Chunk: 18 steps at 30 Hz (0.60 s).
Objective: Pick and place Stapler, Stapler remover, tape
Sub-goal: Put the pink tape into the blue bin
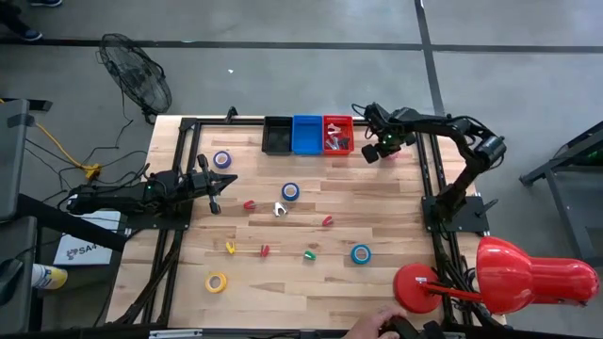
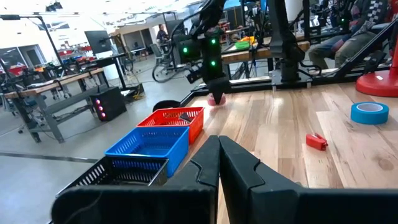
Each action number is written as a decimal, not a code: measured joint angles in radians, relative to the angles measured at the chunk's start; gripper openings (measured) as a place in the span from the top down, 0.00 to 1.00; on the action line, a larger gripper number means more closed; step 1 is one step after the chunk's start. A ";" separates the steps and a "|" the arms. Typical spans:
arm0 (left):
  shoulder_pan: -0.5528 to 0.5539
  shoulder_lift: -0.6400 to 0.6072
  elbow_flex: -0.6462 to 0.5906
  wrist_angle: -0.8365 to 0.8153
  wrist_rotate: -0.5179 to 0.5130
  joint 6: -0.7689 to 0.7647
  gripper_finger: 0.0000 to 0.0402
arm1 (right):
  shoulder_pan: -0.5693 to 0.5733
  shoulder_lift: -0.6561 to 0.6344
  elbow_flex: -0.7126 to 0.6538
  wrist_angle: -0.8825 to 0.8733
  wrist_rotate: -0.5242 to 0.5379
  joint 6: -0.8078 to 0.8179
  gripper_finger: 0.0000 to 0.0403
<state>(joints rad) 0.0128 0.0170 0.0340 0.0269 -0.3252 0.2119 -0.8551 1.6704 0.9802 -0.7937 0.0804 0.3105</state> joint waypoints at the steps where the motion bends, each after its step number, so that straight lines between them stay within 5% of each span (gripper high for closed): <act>1: 0.000 0.000 0.000 0.000 0.000 0.000 0.99 | 0.000 -0.018 0.000 0.012 -0.017 0.002 0.92; 10: 0.000 0.000 0.000 0.000 0.000 0.000 0.99 | 0.025 -0.192 0.000 0.302 -0.290 0.056 0.92; 18: 0.000 0.000 0.000 0.000 0.000 0.000 0.99 | 0.079 -0.111 0.000 0.786 -0.593 0.189 0.92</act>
<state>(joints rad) 0.0125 0.0172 0.0341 0.0269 -0.3252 0.2123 -0.7763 1.5592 0.9806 -0.0076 -0.5125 0.4990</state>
